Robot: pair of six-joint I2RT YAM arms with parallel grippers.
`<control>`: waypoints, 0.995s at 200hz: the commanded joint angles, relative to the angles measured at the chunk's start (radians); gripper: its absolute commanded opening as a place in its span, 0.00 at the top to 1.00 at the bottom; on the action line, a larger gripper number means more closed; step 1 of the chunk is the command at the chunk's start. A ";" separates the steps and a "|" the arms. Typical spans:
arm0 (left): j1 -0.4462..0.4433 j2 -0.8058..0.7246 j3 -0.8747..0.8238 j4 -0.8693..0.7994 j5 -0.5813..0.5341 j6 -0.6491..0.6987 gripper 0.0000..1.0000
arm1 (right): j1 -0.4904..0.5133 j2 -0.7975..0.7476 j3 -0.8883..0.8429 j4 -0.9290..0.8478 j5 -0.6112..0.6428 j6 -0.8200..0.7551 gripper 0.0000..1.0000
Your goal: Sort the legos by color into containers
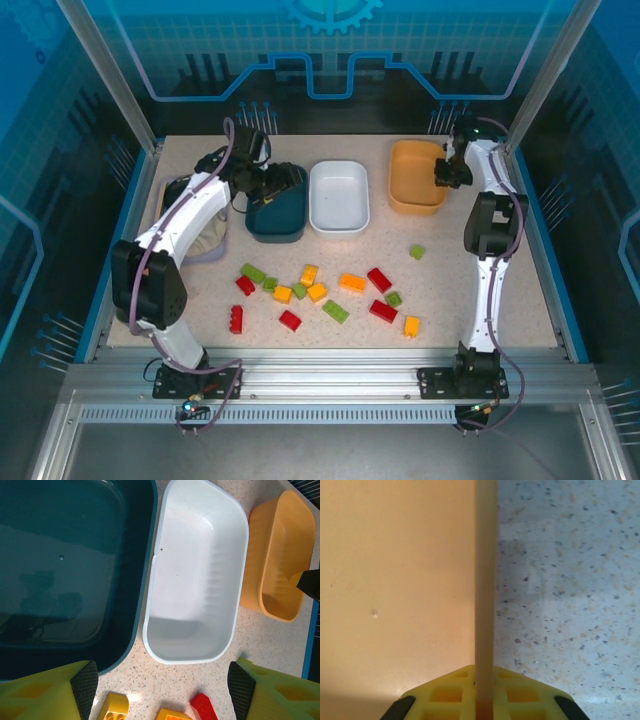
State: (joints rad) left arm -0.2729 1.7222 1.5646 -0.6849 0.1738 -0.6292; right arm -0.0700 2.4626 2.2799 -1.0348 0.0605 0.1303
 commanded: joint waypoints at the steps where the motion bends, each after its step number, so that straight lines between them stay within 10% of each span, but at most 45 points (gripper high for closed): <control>1: -0.009 -0.046 -0.024 -0.018 0.016 0.016 0.27 | 0.040 -0.077 -0.080 -0.013 0.037 -0.026 0.92; 115: -0.008 -0.118 -0.118 -0.021 0.001 0.059 0.28 | 0.176 -0.295 -0.409 0.095 0.000 0.013 0.93; 167: -0.033 -0.147 -0.117 -0.017 0.031 0.063 0.27 | 0.164 -0.487 -0.527 0.143 0.026 0.134 0.46; 199: -0.090 -0.203 -0.173 0.038 0.086 0.049 0.26 | 0.165 -0.734 -0.789 0.222 0.036 0.321 0.45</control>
State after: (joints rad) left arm -0.3145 1.5940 1.4429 -0.6750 0.1905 -0.5926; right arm 0.1001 1.9194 1.6493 -0.8680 0.0902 0.2859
